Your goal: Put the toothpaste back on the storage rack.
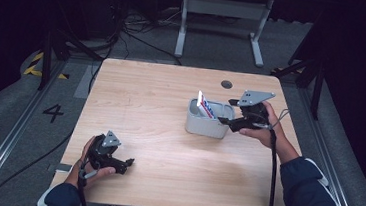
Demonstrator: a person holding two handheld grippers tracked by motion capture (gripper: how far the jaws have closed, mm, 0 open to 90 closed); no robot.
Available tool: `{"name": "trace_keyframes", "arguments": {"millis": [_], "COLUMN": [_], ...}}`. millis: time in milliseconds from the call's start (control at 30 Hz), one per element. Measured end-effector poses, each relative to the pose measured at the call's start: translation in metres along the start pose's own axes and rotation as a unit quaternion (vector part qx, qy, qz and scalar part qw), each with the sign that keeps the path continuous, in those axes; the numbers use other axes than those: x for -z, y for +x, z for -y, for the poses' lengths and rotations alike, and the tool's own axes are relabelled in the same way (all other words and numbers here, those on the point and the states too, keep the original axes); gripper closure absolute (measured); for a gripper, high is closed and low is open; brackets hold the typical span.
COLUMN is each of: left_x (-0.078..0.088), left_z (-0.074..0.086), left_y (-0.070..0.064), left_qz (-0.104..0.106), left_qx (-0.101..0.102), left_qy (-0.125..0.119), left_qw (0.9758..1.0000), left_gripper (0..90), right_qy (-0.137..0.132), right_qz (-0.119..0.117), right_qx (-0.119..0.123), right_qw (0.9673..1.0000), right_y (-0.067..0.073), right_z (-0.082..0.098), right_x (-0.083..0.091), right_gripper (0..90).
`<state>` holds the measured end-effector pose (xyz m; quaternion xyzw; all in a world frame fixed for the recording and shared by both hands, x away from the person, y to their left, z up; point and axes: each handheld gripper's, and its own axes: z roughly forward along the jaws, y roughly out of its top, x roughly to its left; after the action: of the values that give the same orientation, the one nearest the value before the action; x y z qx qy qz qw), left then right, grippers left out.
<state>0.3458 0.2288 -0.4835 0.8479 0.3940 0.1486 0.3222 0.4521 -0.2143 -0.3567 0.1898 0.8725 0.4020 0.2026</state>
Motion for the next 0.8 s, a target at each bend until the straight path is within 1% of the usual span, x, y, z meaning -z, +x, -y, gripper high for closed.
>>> {"name": "trace_keyframes", "arguments": {"millis": [133,267,367,433,800], "left_x": [0.000,0.000,0.000,0.000,0.000], "left_z": [0.000,0.000,0.000,0.000,0.000], "left_y": [0.000,0.000,0.000,0.000,0.000], "left_qz": [0.001,0.000,0.001,0.001,0.001], "left_qx": [0.001,-0.002,0.000,-0.002,-0.001], "left_qy": [0.001,0.000,0.001,0.000,0.001], "left_qw": [1.0000,1.0000,1.0000,1.0000,1.0000], "left_gripper": [0.1,0.1,0.1,0.1,0.1], "right_qy": [0.000,0.001,0.001,0.003,0.018], "right_qz": [0.007,0.015,0.016,0.023,0.029], "right_qx": [-0.001,-0.001,-0.005,-0.006,-0.010], "right_qw": [1.0000,0.9999,0.9999,0.9997,0.9993], "right_y": [0.001,0.002,0.003,0.003,0.006], "right_z": [0.005,0.011,0.014,0.018,0.040], "right_x": [0.007,0.012,0.015,0.018,0.027], "right_gripper": [25.0,24.4,24.4,24.3,24.4]}}
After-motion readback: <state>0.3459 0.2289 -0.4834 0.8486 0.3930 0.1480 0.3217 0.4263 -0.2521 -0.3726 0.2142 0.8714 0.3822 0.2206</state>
